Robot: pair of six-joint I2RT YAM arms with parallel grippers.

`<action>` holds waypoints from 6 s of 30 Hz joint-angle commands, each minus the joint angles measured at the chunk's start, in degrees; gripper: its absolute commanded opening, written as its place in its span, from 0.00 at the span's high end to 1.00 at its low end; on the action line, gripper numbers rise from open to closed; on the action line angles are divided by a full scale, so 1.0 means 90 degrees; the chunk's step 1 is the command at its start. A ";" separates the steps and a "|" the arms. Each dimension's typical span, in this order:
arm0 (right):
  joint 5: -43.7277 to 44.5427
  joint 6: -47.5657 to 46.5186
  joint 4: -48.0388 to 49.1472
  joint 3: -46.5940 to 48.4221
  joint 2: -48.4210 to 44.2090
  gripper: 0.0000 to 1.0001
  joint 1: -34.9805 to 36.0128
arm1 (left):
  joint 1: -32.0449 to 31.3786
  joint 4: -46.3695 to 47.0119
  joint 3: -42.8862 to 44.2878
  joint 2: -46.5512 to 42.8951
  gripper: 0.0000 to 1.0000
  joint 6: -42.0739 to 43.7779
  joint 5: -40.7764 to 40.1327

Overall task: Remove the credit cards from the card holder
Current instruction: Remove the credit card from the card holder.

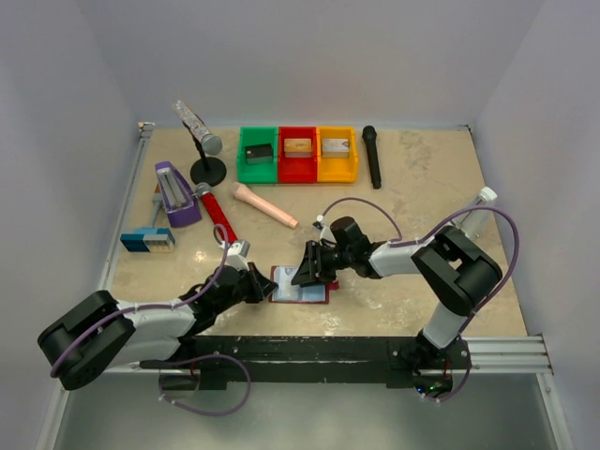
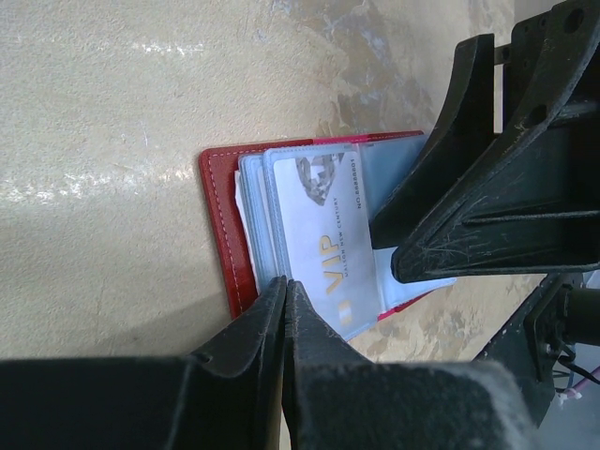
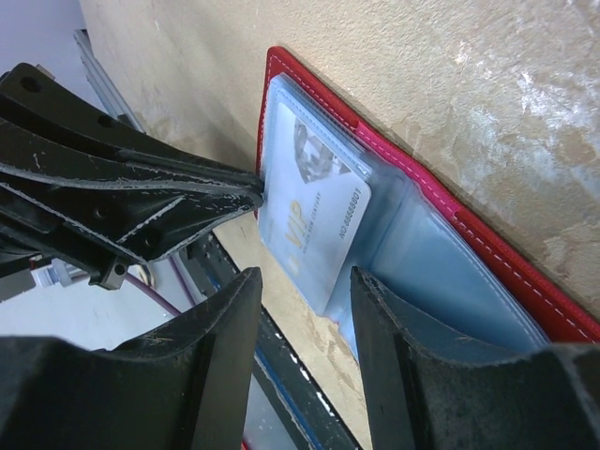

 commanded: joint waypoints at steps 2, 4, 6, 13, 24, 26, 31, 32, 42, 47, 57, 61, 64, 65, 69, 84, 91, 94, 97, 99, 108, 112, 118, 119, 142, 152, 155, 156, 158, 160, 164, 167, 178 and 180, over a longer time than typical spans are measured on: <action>-0.0086 0.0011 0.0190 0.0013 -0.0005 0.52 -0.0004 | 0.0016 0.0263 -0.0182 0.0093 0.93 -0.0022 -0.0129; -0.0125 0.0040 0.0258 0.0014 0.0005 0.52 -0.0004 | 0.0026 0.0292 -0.0192 0.0123 0.93 -0.0032 -0.0120; -0.0164 0.0079 0.0336 -0.0016 -0.0015 0.52 -0.0004 | 0.0025 0.0312 -0.0211 0.0132 0.93 -0.0041 -0.0120; -0.0330 0.0303 0.0922 -0.0162 0.0044 0.52 -0.0004 | 0.0016 0.0419 -0.0299 0.0191 0.93 -0.0080 -0.0120; -0.0525 0.0704 0.1869 -0.0367 0.0220 0.52 -0.0014 | 0.0016 0.0624 -0.0397 0.0415 0.93 -0.0120 -0.0071; -0.0554 0.0762 0.2025 -0.0396 0.0239 0.52 -0.0014 | 0.0025 0.0721 -0.0416 0.0484 0.93 -0.0139 -0.0061; -0.0584 0.0850 0.2279 -0.0465 0.0249 0.52 -0.0024 | 0.0016 0.0966 -0.0426 0.0679 0.93 -0.0178 -0.0012; -0.0593 0.0889 0.2367 -0.0484 0.0278 0.52 -0.0024 | 0.0016 0.0995 -0.0426 0.0699 0.93 -0.0188 -0.0012; -0.0408 0.1046 0.2622 -0.0563 0.0318 0.51 -0.0043 | 0.0006 0.1151 -0.0612 0.0806 0.93 -0.0256 0.0114; -0.0301 0.1075 0.2641 -0.0533 0.0259 0.51 -0.0053 | -0.0062 0.1512 -0.0719 0.1040 0.94 -0.0393 0.0212; -0.0086 0.1124 0.2622 -0.0504 0.0083 0.52 -0.0073 | -0.0150 0.2001 -0.0836 0.1314 0.97 -0.0510 0.0212; 0.0061 0.1143 0.2622 -0.0533 0.0025 0.52 -0.0073 | -0.0179 0.1972 -0.0817 0.1256 0.98 -0.0500 0.0348; 0.0012 0.1124 0.2573 -0.0475 0.0025 0.52 -0.0082 | -0.0199 0.1894 -0.0778 0.1216 0.98 -0.0491 0.0339; -0.0027 0.1104 0.2524 -0.0436 0.0034 0.52 -0.0082 | -0.0199 0.1884 -0.0787 0.1216 0.98 -0.0491 0.0330; -0.0222 0.1085 0.2485 -0.0367 0.0122 0.53 -0.0082 | -0.0199 0.1874 -0.0768 0.1236 0.98 -0.0491 0.0320; -0.0701 0.0792 0.2299 -0.0445 0.0005 0.58 -0.0082 | -0.0189 0.1699 -0.0768 0.1099 0.94 -0.0452 0.0095; -0.0808 0.0821 0.2299 -0.0348 0.0015 0.55 -0.0073 | -0.0199 0.1786 -0.0710 0.1216 0.91 -0.0432 0.0173; -0.0789 0.0811 0.2270 -0.0367 0.0005 0.57 -0.0082 | -0.0199 0.1903 -0.0709 0.1294 0.91 -0.0432 0.0212; -0.0750 0.0802 0.2221 -0.0416 -0.0073 0.59 -0.0092 | -0.0189 0.1913 -0.0729 0.1314 0.90 -0.0442 0.0193; -0.0721 0.0772 0.2163 -0.0465 -0.0141 0.59 -0.0082 | -0.0199 0.1894 -0.0748 0.1304 0.89 -0.0481 0.0183; -0.0662 0.0675 0.2006 -0.0611 -0.0376 0.62 -0.0170 | -0.0189 0.1786 -0.0856 0.1226 0.88 -0.0530 0.0076; -0.0633 0.0655 0.1958 -0.0641 -0.0444 0.63 -0.0180 | -0.0189 0.1777 -0.0866 0.1216 0.88 -0.0549 0.0046; -0.0671 0.0655 0.1938 -0.0651 -0.0503 0.63 -0.0209 | -0.0189 0.1747 -0.0876 0.1197 0.86 -0.0549 0.0056; -0.0701 0.0684 0.1967 -0.0631 -0.0483 0.63 -0.0200 | -0.0189 0.1757 -0.0866 0.1206 0.85 -0.0549 0.0066; -0.0740 0.0890 0.1938 -0.0221 0.0034 0.58 -0.0151 | -0.0209 0.3359 -0.0827 0.2378 0.84 -0.0813 0.0642; -0.0730 0.0812 0.1841 -0.0289 -0.0111 0.60 -0.0141 | -0.0228 0.3291 -0.0885 0.2242 0.79 -0.0813 0.0506; -0.0701 0.0675 0.1607 -0.0318 -0.0278 0.61 -0.0151 | -0.0238 0.2969 -0.0905 0.2057 0.75 -0.0823 0.0408; -0.0701 0.0646 0.1548 -0.0318 -0.0307 0.62 -0.0151 | -0.0228 0.2881 -0.0914 0.1979 0.73 -0.0803 0.0379; -0.0691 0.0606 0.1479 -0.0338 -0.0356 0.62 -0.0161 | -0.0238 0.2647 -0.0914 0.1774 0.71 -0.0764 0.0320; -0.0701 0.0596 0.1460 -0.0357 -0.0385 0.63 -0.0161 | -0.0228 0.2364 -0.0895 0.1579 0.69 -0.0716 0.0271; -0.0681 0.0567 0.1392 -0.0367 -0.0463 0.64 -0.0180 | -0.0228 0.1778 -0.0836 0.1149 0.68 -0.0598 0.0087; -0.0672 0.0567 0.1362 -0.0348 -0.0493 0.67 -0.0180 | -0.0219 0.1319 -0.0768 0.0827 0.67 -0.0491 0.0017; -0.0672 0.0509 0.1225 -0.0328 -0.0591 0.74 -0.0209 | -0.0219 0.0185 -0.0612 0.0005 0.66 -0.0247 -0.0256; -0.0662 0.0479 0.1186 -0.0319 -0.0610 0.73 -0.0209 | -0.0219 0.0185 -0.0592 0.0034 0.68 -0.0237 -0.0266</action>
